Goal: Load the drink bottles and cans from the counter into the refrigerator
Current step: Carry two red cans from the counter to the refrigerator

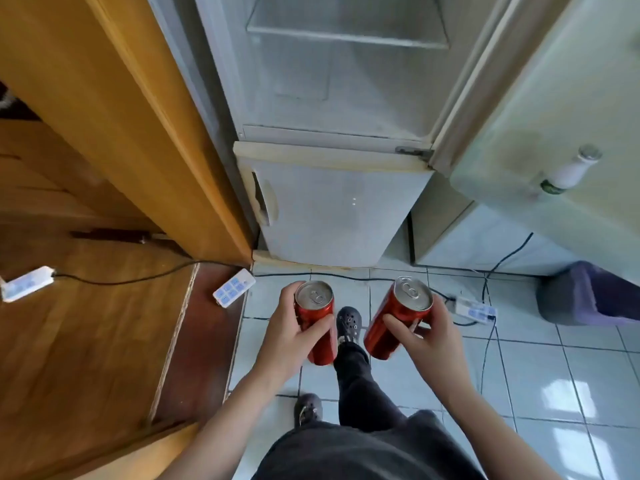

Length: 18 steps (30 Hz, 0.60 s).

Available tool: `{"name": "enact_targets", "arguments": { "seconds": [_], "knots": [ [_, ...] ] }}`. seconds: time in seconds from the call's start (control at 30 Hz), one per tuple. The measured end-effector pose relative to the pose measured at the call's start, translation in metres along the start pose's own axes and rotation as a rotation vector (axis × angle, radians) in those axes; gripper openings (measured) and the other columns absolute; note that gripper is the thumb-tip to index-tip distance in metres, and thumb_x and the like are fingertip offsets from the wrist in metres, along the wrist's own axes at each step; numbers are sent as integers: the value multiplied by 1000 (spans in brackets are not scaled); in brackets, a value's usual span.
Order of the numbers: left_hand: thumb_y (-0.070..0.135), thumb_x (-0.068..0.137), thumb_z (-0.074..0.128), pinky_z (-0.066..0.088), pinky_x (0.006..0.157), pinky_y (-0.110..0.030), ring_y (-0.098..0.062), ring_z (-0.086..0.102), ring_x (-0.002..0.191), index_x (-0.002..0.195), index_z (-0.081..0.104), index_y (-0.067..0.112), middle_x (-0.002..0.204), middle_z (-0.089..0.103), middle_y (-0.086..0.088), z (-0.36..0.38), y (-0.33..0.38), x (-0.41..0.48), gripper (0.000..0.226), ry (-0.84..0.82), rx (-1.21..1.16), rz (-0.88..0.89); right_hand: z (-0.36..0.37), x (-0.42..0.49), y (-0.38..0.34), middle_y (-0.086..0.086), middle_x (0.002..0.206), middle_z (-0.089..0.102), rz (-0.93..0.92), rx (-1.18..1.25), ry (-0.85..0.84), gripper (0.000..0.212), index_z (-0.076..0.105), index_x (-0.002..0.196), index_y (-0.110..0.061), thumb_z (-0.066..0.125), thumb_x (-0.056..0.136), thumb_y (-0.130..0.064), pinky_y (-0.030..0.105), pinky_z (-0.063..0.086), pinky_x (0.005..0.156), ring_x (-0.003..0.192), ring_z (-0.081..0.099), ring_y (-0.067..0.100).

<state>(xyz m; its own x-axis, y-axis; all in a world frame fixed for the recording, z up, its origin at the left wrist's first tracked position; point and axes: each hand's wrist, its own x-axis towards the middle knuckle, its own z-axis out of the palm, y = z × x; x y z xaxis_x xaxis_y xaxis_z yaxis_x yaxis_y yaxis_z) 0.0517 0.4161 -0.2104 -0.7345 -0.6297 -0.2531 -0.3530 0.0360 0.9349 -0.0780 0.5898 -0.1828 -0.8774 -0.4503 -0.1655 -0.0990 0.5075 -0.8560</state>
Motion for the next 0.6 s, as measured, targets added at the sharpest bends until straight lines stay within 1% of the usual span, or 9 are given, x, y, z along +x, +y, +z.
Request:
{"name": "enact_targets", "arguments": {
  "seconds": [0.07, 0.13, 0.2, 0.27, 0.3, 0.37, 0.43, 0.5, 0.6],
  "knots": [
    [27, 77, 76, 39, 82, 0, 14, 50, 103, 117, 42, 40, 108, 54, 27, 1, 8, 29, 54, 3, -6, 20, 5, 37, -8, -29, 89, 63, -49, 17, -34, 44, 49, 97, -52, 77, 65, -39, 9, 47, 67, 87, 59, -8],
    [27, 78, 76, 41, 84, -2, 11, 51, 107, 116, 41, 43, 112, 55, 26, 2, 18, 55, 54, 24, -39, 8, 9, 74, -19, -29, 88, 61, -103, 25, -65, 43, 48, 96, -50, 77, 67, -36, 1, 42, 65, 85, 56, -16],
    [26, 78, 76, 40, 83, -1, 12, 50, 108, 116, 41, 47, 110, 55, 31, -2, 36, 86, 55, 77, -56, 30, 10, 115, -38, -27, 91, 59, -173, 24, -69, 44, 48, 102, -45, 77, 71, -33, -1, 39, 64, 84, 53, -20],
    [28, 78, 76, 41, 81, -1, 15, 50, 106, 114, 41, 54, 108, 54, 35, -8, 62, 120, 56, 108, -78, 63, 7, 159, -63, -23, 94, 58, -235, 55, -52, 48, 45, 110, -39, 76, 73, -31, -1, 39, 65, 84, 53, -17],
    [33, 76, 76, 42, 82, -3, 13, 51, 106, 114, 41, 54, 109, 54, 33, -11, 77, 137, 56, 118, -99, 82, 4, 181, -76, -21, 94, 59, -271, 70, -39, 49, 44, 110, -39, 76, 74, -30, 0, 38, 66, 84, 53, -15],
    [38, 70, 77, 46, 88, -14, 4, 54, 110, 119, 43, 48, 114, 56, 23, -18, 106, 170, 60, 150, -158, 133, -3, 221, -104, -19, 93, 60, -329, 93, -8, 49, 45, 109, -37, 78, 74, -31, 2, 39, 66, 84, 54, -11],
    [40, 70, 81, 46, 94, -23, -4, 55, 113, 121, 45, 44, 115, 59, 18, -23, 135, 201, 62, 208, -180, 211, -10, 255, -133, -21, 90, 60, -386, 128, 32, 46, 48, 108, -35, 74, 71, -41, 3, 39, 65, 82, 55, -7],
    [39, 71, 76, 47, 92, -19, -3, 55, 114, 119, 45, 50, 115, 58, 22, -29, 161, 228, 59, 252, -202, 279, -15, 284, -162, -22, 85, 60, -440, 163, 70, 43, 49, 105, -33, 65, 68, -49, 3, 38, 64, 80, 56, -8],
    [31, 74, 73, 46, 85, -9, 1, 57, 111, 114, 47, 57, 112, 60, 27, -39, 198, 266, 54, 288, -263, 356, -19, 322, -201, -29, 86, 60, -509, 195, 109, 29, 48, 94, -44, 59, 69, -52, 0, 37, 64, 79, 55, -14]
  ]
}}
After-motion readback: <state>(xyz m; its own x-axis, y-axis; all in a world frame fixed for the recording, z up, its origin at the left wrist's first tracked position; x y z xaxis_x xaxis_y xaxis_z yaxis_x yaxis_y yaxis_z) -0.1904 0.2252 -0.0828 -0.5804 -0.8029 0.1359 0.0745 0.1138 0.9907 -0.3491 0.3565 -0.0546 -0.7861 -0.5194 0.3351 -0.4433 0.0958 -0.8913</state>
